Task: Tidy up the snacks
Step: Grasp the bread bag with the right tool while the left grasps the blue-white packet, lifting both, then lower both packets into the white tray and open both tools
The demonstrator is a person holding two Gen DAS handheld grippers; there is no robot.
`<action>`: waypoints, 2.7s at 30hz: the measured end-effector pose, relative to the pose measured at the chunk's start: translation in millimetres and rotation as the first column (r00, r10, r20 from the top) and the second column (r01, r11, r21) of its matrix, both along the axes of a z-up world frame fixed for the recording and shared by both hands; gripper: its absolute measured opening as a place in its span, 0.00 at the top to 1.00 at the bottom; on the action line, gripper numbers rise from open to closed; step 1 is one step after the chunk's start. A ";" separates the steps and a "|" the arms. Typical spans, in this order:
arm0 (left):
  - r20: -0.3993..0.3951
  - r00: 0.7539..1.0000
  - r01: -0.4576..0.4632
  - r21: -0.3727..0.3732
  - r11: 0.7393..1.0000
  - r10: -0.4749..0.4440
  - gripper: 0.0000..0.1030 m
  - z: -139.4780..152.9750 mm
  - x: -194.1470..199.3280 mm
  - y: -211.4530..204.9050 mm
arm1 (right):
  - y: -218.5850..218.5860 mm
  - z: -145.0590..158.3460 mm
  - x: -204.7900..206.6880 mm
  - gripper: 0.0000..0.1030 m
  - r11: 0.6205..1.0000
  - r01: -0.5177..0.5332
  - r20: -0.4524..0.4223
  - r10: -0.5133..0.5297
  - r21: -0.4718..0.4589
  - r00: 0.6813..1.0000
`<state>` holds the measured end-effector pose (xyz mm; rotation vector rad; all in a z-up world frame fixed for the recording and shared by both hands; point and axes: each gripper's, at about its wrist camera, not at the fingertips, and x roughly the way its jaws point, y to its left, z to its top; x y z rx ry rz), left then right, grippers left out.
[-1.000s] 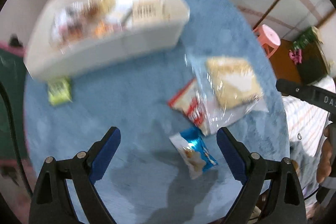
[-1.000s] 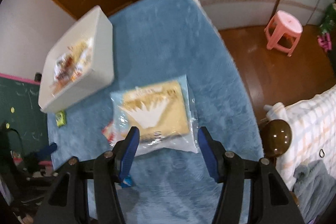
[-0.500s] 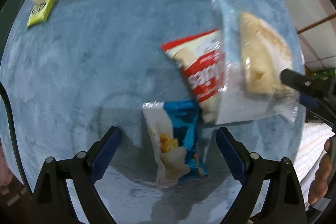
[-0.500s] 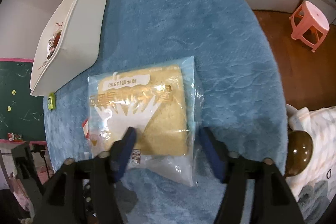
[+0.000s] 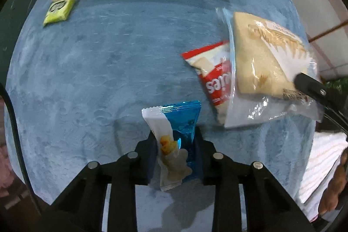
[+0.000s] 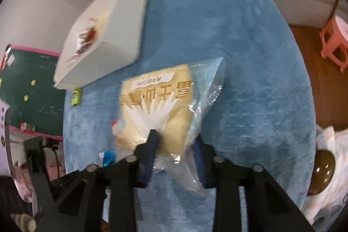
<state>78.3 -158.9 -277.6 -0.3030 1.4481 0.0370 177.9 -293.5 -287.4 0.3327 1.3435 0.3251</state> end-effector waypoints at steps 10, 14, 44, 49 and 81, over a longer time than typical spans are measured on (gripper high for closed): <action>0.166 0.985 -0.068 0.111 0.991 0.049 0.73 79.8 -23.2 38.1 | 26.4 70.8 -35.5 0.78 0.992 -0.128 0.167 0.129 -0.014 0.978; 0.254 0.964 -0.120 0.135 0.984 0.082 0.73 122.3 -31.1 65.4 | 26.5 99.6 -39.0 0.78 0.990 -0.143 0.238 0.138 0.007 0.961; 0.601 0.799 0.032 -0.002 0.999 -0.024 0.73 291.0 154.6 221.5 | 133.6 257.7 64.8 0.78 0.991 0.132 0.697 -0.071 -0.034 0.713; 0.570 0.820 0.075 -0.027 0.997 -0.046 0.64 262.5 215.5 226.8 | 154.7 222.7 103.8 0.77 0.983 0.175 0.640 -0.106 -0.046 0.761; 0.511 0.859 -0.064 0.045 0.997 0.033 0.15 204.2 150.7 310.2 | 160.7 152.8 66.9 0.39 0.945 0.246 0.476 -0.119 -0.214 0.871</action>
